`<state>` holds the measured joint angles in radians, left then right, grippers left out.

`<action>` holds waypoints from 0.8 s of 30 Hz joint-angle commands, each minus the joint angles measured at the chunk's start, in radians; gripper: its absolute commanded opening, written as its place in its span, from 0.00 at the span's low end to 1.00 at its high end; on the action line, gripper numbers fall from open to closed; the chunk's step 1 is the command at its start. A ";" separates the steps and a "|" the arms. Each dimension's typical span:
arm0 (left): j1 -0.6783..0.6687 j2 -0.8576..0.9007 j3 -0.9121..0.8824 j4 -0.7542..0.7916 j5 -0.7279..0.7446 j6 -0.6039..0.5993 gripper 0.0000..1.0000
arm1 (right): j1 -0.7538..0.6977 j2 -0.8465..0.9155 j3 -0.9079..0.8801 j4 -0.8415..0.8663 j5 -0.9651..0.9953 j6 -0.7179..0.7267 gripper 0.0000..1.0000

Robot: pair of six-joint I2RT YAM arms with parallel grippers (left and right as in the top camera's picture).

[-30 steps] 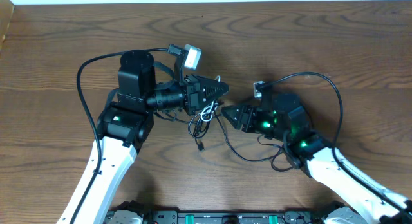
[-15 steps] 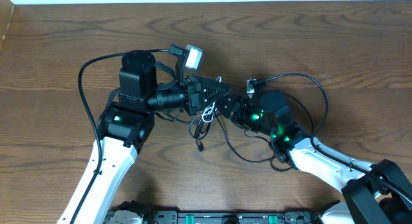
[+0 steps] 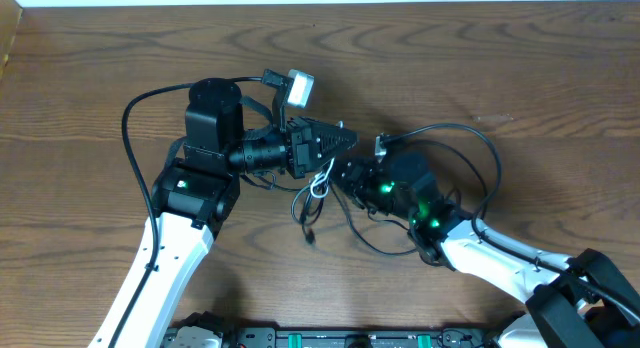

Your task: Untangle cables

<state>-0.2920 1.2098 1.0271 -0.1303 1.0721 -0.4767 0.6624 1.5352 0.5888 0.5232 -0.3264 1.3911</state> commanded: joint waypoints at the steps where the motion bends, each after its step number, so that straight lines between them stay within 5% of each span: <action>1: -0.002 -0.017 0.011 0.006 0.048 -0.016 0.08 | 0.020 0.006 0.005 -0.067 0.111 0.011 0.11; 2: -0.002 -0.017 0.011 0.006 0.056 -0.015 0.08 | 0.020 0.006 0.005 -0.092 0.128 0.011 0.01; 10: 0.001 -0.017 0.011 0.013 0.061 -0.003 0.08 | 0.010 0.003 0.005 -0.210 0.279 -0.229 0.01; 17: 0.001 -0.016 0.011 -0.003 -0.037 0.046 0.10 | -0.090 -0.066 0.005 -0.251 0.172 -0.362 0.01; 24: 0.001 -0.015 0.011 -0.158 -0.307 0.046 0.66 | -0.253 -0.178 0.005 -0.285 -0.137 -0.376 0.01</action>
<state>-0.2916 1.2098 1.0271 -0.2401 0.9215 -0.4454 0.4660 1.4101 0.5949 0.2581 -0.2966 1.0485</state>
